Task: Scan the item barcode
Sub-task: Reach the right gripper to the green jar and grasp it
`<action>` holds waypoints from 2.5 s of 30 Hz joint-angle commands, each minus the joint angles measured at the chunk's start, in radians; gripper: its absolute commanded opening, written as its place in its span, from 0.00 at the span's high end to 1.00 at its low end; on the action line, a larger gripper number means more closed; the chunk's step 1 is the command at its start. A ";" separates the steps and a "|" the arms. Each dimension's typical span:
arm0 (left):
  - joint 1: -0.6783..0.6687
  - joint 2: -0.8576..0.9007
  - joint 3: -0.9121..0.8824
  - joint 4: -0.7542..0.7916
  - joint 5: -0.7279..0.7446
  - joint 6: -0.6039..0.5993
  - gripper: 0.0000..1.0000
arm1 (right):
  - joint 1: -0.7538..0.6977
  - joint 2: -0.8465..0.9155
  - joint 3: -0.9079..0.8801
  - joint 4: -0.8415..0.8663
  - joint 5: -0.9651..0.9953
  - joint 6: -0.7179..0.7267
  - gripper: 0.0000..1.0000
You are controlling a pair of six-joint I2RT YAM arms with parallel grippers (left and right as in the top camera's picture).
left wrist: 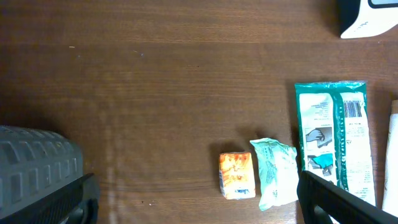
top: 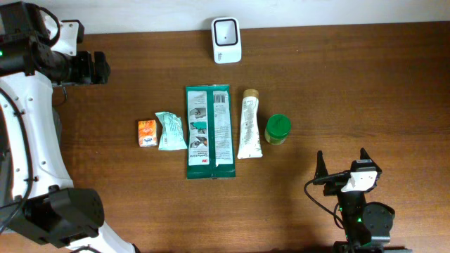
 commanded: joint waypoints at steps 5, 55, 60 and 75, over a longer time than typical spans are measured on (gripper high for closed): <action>0.000 -0.011 0.007 -0.001 0.021 0.020 0.01 | -0.006 -0.002 -0.008 0.000 -0.012 -0.006 0.02; 0.000 -0.011 0.007 -0.001 0.021 0.020 0.01 | -0.006 1.246 1.446 -1.131 -0.224 -0.010 0.02; 0.000 -0.011 0.007 -0.001 0.021 0.020 0.01 | -0.006 1.376 1.470 -1.123 -0.304 -0.006 0.02; 0.000 -0.011 0.007 -0.001 0.021 0.020 0.01 | 0.256 1.674 1.470 -1.020 -0.100 -0.077 0.02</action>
